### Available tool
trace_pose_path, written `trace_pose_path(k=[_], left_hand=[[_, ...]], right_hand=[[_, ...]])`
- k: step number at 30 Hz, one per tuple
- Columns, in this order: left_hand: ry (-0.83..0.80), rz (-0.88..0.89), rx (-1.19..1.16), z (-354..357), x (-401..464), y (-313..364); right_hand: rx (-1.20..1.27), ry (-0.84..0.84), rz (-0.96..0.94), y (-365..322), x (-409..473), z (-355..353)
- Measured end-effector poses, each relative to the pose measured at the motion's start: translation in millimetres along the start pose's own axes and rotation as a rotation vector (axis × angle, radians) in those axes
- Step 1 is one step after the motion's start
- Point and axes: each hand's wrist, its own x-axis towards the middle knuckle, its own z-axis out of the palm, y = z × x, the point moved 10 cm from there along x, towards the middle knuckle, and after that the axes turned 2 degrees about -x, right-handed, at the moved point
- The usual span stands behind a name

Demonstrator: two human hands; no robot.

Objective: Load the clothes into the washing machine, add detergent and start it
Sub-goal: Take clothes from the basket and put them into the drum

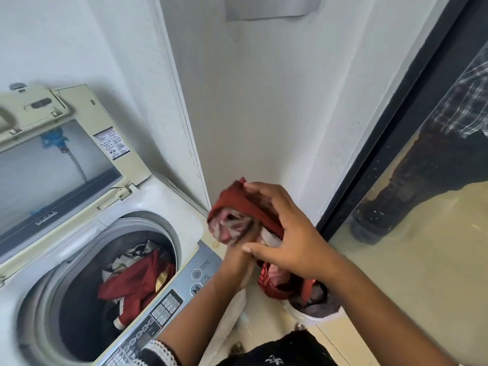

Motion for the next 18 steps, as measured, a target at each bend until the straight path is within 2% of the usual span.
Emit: trace_pose_path(k=[3, 5, 7, 10, 13, 16, 18], left_hand=[[-0.023, -0.086, -0.312, 3.1, -7.3, 13.5], [-0.049, -0.150, -0.427, -2.4, -8.8, 5.8], [-0.026, -0.209, -0.414, -10.6, -11.0, -6.8], [0.037, -0.291, -0.027, -25.8, -14.9, -18.2], [0.096, -0.335, 0.317, -53.2, -24.8, -28.5], [0.165, -0.145, 0.540, -75.7, -28.6, -13.6], [0.093, -0.006, 0.635, -66.5, -26.7, 1.2]], right_hand=[[-0.267, 0.007, 0.062, 39.1, -21.2, 8.0], [-0.121, 0.057, 0.131, 59.9, -34.9, 13.6], [-0.072, 0.058, 0.107, 68.8, -42.1, 21.5], [-0.232, 0.045, 0.123, 83.5, -48.5, 16.7], [-0.519, 0.085, 0.239, 100.1, -50.9, -17.8], [-0.865, 0.037, 0.273, 97.6, -42.8, -41.0], [-0.940, -0.058, 0.203, 86.5, -33.4, -32.1]])
